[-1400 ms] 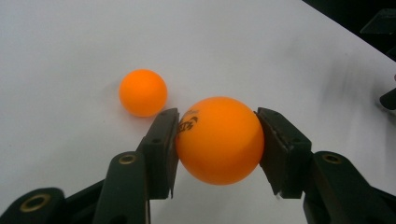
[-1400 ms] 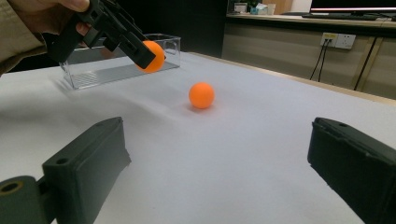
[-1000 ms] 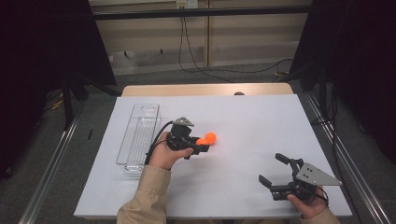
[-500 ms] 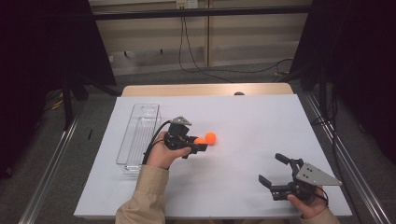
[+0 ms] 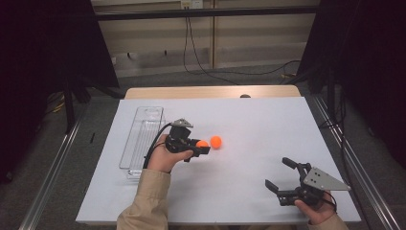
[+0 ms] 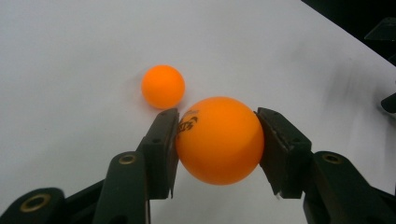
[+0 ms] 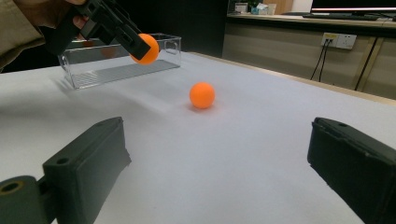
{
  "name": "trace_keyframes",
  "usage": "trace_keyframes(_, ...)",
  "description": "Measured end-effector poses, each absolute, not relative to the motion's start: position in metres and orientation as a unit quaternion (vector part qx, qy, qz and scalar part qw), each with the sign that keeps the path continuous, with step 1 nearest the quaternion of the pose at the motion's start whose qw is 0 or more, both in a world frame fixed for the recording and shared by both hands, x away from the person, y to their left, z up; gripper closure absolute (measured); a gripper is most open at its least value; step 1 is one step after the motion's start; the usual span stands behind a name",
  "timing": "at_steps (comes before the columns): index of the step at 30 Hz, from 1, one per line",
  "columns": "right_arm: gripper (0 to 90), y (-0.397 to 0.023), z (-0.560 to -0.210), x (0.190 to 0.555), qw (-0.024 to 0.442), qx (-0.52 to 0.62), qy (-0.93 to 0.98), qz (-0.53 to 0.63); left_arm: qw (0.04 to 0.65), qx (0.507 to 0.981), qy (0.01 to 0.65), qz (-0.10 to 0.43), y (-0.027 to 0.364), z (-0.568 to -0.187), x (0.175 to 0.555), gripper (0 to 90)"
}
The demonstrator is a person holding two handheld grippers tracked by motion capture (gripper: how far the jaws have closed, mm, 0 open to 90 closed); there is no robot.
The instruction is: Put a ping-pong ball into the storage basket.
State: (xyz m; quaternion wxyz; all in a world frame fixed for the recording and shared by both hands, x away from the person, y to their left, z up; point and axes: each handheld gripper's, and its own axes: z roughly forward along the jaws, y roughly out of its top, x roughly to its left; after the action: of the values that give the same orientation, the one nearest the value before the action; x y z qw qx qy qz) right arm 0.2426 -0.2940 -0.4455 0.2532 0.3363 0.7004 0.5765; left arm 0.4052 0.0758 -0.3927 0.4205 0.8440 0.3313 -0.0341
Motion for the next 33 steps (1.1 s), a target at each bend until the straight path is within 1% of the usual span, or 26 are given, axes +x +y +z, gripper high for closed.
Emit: trace_keyframes(33,4.0,-0.294,-0.446,0.243,0.253,0.338,0.7,0.576,0.422,0.838,0.344,-0.029,0.089,-0.389,0.408,50.8)
